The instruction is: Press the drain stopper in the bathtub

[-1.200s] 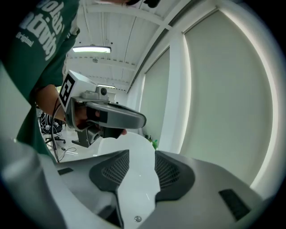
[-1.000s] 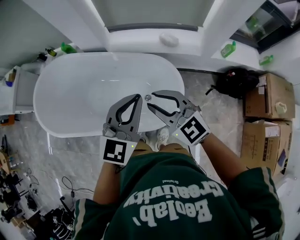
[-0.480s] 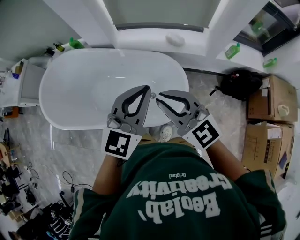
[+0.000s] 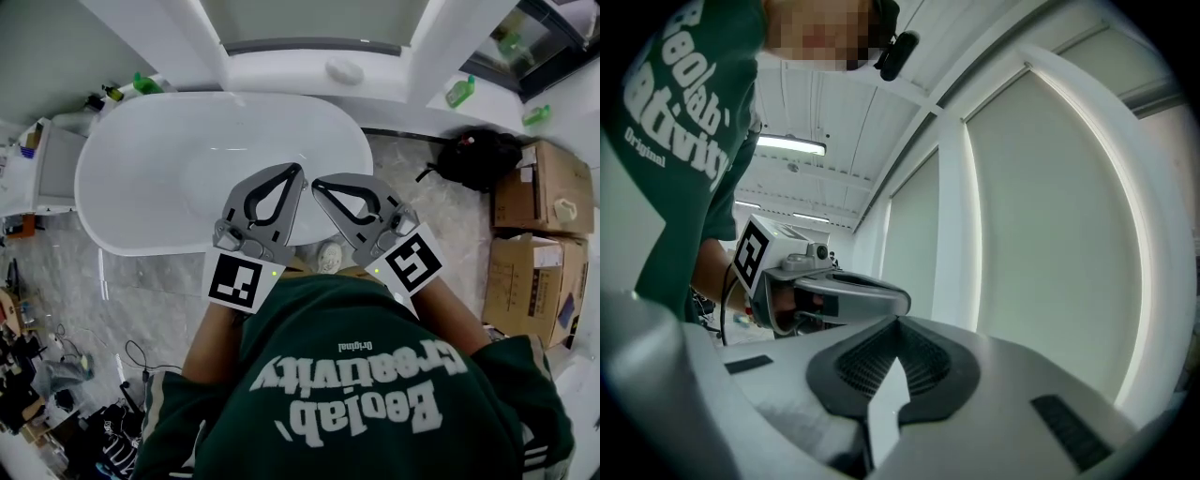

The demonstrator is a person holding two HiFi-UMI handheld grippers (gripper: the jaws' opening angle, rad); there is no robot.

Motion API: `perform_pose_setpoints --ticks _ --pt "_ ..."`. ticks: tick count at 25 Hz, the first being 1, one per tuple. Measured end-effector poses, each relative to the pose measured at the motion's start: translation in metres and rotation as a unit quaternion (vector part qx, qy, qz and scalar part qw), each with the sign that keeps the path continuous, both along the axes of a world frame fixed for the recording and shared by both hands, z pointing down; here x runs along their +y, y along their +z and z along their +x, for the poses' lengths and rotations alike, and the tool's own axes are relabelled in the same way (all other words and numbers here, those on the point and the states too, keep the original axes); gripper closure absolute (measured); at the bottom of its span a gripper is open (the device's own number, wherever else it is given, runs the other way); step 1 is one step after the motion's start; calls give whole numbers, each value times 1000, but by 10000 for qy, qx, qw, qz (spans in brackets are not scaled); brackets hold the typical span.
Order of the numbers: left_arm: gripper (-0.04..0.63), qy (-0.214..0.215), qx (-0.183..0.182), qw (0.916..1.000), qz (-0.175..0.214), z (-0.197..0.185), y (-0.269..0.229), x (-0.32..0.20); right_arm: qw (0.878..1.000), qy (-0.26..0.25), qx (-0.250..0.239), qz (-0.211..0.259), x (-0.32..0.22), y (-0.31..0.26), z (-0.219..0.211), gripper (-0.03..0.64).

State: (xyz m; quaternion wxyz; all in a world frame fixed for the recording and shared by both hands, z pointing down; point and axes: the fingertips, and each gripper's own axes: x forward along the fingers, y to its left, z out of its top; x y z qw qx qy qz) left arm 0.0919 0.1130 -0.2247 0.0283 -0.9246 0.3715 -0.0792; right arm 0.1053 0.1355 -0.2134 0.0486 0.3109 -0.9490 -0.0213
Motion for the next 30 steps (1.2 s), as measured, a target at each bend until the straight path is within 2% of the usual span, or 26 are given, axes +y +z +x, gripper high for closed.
perform_pose_setpoints --ticks 16,30 --pt "591 101 66 9999 47 -3 -5 -5 9990 343 190 198 -9 -2 1 601" --pt "591 137 14 9999 82 -4 -5 2 9988 465 102 148 -7 -2 3 601"
